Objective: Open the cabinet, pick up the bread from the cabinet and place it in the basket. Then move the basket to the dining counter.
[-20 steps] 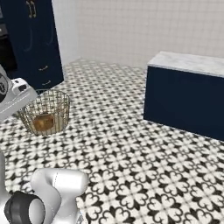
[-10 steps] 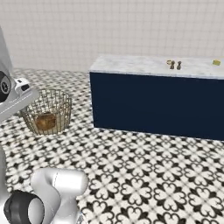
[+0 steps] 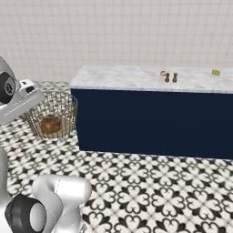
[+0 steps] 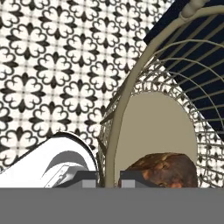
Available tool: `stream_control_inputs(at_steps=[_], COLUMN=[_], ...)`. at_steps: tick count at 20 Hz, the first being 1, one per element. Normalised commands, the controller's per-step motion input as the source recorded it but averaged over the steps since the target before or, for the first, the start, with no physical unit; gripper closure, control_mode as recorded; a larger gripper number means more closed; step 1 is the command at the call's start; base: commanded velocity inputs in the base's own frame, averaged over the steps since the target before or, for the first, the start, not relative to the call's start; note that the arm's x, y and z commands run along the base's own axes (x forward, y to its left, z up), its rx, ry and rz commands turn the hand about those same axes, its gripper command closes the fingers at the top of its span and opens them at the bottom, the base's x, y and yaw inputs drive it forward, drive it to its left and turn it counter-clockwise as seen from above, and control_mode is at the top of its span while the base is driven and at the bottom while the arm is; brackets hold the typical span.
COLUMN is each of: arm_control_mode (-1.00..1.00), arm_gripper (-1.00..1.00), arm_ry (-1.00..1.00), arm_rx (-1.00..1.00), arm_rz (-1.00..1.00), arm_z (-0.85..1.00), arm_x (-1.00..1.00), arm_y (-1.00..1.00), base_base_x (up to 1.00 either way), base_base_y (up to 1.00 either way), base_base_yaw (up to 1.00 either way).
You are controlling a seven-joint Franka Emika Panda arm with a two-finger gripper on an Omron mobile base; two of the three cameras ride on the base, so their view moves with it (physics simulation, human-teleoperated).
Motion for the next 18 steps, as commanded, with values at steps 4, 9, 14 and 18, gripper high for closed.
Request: stream_control_inputs(at_steps=[4, 9, 14, 18], arm_control_mode=[1.0, 1.0, 1.0, 1.0], arm_gripper=[1.0, 1.0, 1.0, 1.0], arm_ry=[0.0, 0.0, 0.0, 0.0], arm_rx=[0.0, 0.0, 0.0, 0.0], arm_rz=[0.0, 0.0, 0.0, 0.0], arm_z=[0.0, 0.0, 0.0, 0.0], arm_x=[0.0, 0.0, 0.0, 0.0], arm_y=[0.0, 0.0, 0.0, 0.0], base_base_x=[1.0, 1.0, 1.0, 1.0], base_base_y=[0.0, 0.0, 0.0, 0.0], base_base_yaw=[-0.15, -0.12, -0.06, -0.04])
